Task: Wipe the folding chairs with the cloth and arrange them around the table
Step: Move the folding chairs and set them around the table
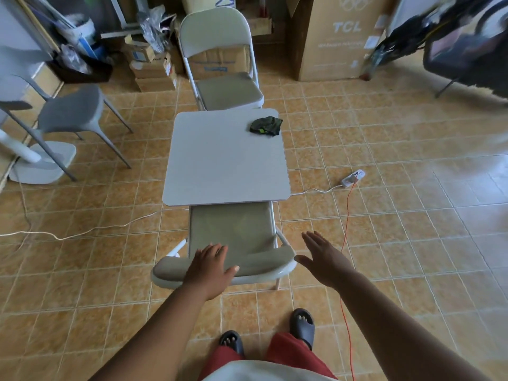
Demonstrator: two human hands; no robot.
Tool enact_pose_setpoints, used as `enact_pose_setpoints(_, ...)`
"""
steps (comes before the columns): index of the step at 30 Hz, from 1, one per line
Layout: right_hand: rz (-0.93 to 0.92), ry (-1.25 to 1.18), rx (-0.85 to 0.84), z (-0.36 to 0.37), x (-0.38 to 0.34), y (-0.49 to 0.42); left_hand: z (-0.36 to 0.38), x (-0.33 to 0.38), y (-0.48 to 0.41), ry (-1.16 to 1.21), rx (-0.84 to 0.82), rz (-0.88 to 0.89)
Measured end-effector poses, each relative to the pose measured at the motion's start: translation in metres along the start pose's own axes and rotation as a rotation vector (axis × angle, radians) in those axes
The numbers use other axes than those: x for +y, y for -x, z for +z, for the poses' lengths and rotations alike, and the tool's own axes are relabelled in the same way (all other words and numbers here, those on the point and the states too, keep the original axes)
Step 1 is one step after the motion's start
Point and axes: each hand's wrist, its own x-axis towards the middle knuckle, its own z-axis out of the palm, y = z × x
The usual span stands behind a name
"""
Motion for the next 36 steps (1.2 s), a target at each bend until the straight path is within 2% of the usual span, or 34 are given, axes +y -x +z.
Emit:
enact_pose_setpoints(8,0.179,-0.046,0.279,-0.113,0.104,0.015,-0.041,0.158,-0.073,-0.077,0.170,0.276)
enact_pose_setpoints(15,0.197,-0.031,0.408,-0.190,0.172,0.014,-0.075,0.271,-0.111,-0.057,0.275,0.391)
enact_pose_setpoints(23,0.178,-0.004,0.447,-0.263,0.219,-0.047,-0.120,0.302,-0.173,-0.058,0.298,0.305)
enact_pose_setpoints(36,0.139,0.059,0.408,-0.395,0.280,-0.255,-0.214,0.341,-0.369,0.013,0.344,0.178)
